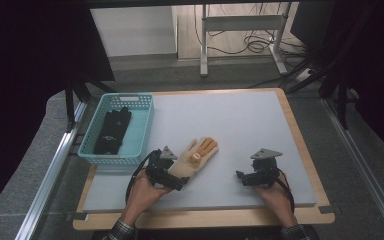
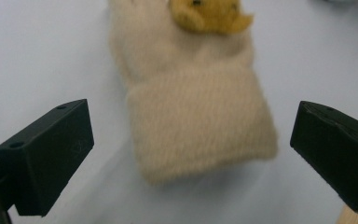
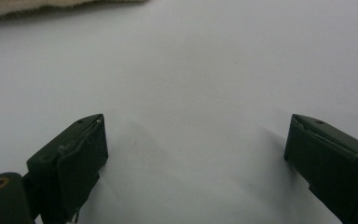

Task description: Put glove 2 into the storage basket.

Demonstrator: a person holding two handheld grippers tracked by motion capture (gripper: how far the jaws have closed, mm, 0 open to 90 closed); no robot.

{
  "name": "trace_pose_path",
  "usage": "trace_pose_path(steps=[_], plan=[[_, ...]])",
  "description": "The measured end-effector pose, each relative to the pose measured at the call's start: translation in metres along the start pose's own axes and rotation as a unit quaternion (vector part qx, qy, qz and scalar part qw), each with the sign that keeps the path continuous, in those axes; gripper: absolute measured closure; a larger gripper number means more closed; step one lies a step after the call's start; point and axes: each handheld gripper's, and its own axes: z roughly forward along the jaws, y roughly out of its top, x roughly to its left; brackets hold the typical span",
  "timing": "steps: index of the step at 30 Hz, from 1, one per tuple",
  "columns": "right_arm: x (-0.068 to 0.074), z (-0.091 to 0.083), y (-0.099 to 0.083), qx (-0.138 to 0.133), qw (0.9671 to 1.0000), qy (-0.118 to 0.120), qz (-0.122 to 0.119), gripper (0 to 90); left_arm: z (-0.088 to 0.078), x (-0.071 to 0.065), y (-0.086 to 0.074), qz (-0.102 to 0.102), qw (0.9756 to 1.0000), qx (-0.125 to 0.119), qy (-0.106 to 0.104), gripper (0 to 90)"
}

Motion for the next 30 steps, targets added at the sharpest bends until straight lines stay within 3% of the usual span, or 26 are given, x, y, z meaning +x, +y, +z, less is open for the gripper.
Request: trace_pose_path(steps=[8,18,20,23,30], plan=[[0.0,0.0,0.0,0.0,1.0,0.0,0.0,5.7,0.029,0.004,0.026,-0.004,0.9997,0.024,0.001,0.4],[0.0,0.0,0.0,0.0,1.0,0.0,0.0,5.7,0.059,0.006,0.038,-0.006,0.9981,0.06,0.01,3.0],[0.0,0.0,0.0,0.0,1.0,0.0,0.0,5.6,0.063,0.005,0.039,-0.008,0.9978,0.066,0.008,6.8],[0.0,0.0,0.0,0.0,1.0,0.0,0.0,5.7,0.064,0.001,0.041,0.007,0.9967,0.075,0.031,13.6],[0.0,0.0,0.0,0.0,1.0,0.0,0.0,5.7,0.058,-0.005,0.044,0.013,0.9966,0.076,0.028,46.5]])
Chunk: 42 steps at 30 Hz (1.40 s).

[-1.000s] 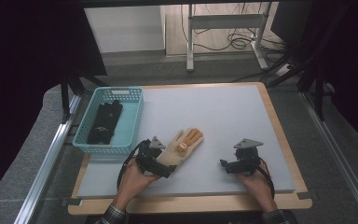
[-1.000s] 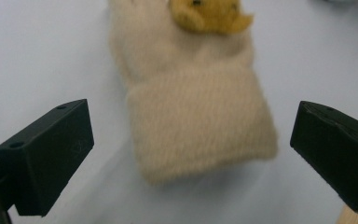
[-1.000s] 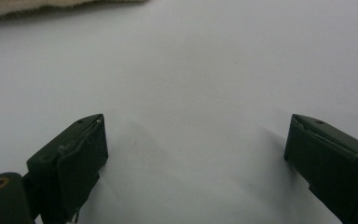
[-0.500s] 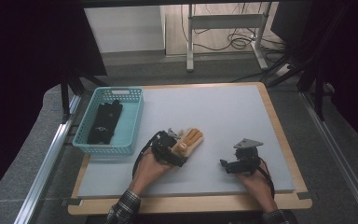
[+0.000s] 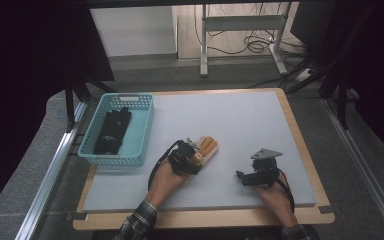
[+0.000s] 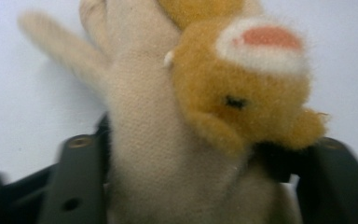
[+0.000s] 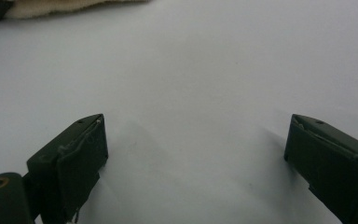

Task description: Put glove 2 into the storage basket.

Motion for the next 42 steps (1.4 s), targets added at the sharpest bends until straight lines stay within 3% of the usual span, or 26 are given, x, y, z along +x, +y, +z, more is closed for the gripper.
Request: trace_pose_path(steps=[4,10,13,23,30,35,42], plan=[[0.0,0.0,0.0,0.0,1.0,0.0,0.0,5.7,-0.002,0.002,0.0,-0.004,0.9999,-0.005,-0.01,57.8],[0.0,0.0,0.0,0.0,1.0,0.0,0.001,5.7,-0.012,0.009,0.001,-0.012,0.9997,-0.018,-0.013,63.6],[0.0,0.0,0.0,0.0,1.0,0.0,0.001,5.7,-0.021,0.012,0.002,-0.013,0.9992,-0.034,-0.015,73.0],[0.0,0.0,0.0,0.0,1.0,0.0,0.0,5.7,-0.035,0.021,0.007,-0.019,0.999,-0.04,-0.006,76.1],[0.0,0.0,0.0,0.001,1.0,0.0,0.001,5.7,-0.06,0.034,0.015,-0.032,0.9982,-0.047,0.019,76.2],[0.0,0.0,0.0,0.0,1.0,0.0,0.0,5.7,-0.082,0.052,0.018,-0.048,0.9967,-0.051,0.042,76.1],[0.0,0.0,0.0,0.0,1.0,0.0,0.0,5.7,-0.113,0.087,0.014,-0.086,0.9909,-0.062,0.083,75.7]])
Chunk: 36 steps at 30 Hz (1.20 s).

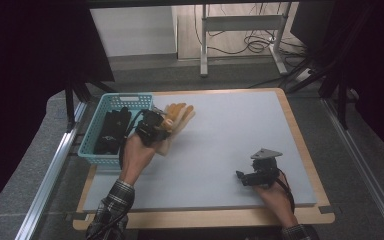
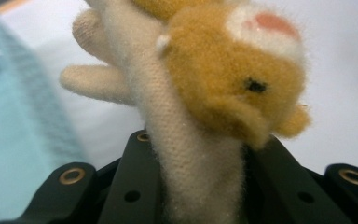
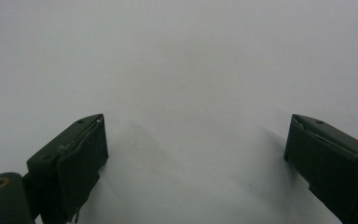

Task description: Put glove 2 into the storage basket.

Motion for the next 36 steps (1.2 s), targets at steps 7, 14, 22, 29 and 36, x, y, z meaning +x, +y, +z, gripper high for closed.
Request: trace_pose_path(steps=[7,14,22,29,36], plan=[[0.0,0.0,0.0,0.0,1.0,0.0,0.0,5.7,-0.021,0.044,-0.004,-0.044,0.998,0.002,0.045,75.4],[0.0,0.0,0.0,0.0,1.0,0.0,0.0,5.7,-0.025,0.083,-0.017,-0.089,0.992,0.027,0.085,75.0],[0.0,0.0,0.0,0.0,1.0,0.0,0.0,5.7,-0.007,0.108,-0.027,-0.118,0.9866,0.059,0.095,74.7],[0.0,0.0,0.0,-0.001,1.0,0.0,0.0,5.7,0.019,0.116,-0.027,-0.123,0.9843,0.087,0.091,74.1],[0.0,0.0,0.0,-0.001,1.0,0.0,0.0,5.7,0.047,0.12,-0.027,-0.123,0.9812,0.123,0.083,72.9]])
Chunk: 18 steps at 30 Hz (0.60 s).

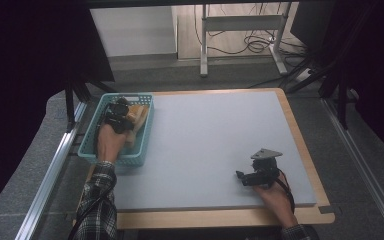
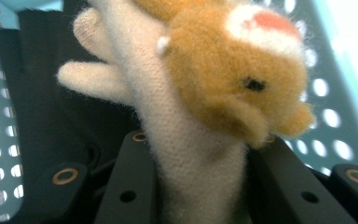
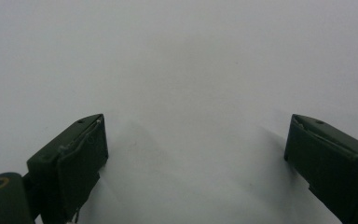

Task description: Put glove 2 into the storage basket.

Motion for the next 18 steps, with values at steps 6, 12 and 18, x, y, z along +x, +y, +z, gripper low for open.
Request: trace_pose_path(steps=[6,12,18], plan=[[0.0,0.0,0.0,0.0,1.0,0.0,0.0,5.7,0.019,-0.003,0.004,0.003,0.9997,0.02,-0.011,71.3],[0.0,0.0,0.0,0.0,1.0,0.0,0.0,5.7,0.023,-0.009,0.011,0.016,0.9994,0.024,-0.017,67.6],[0.0,0.0,0.0,0.0,1.0,0.0,0.0,5.7,0.029,-0.015,0.014,0.03,0.9989,0.031,-0.018,55.4]])
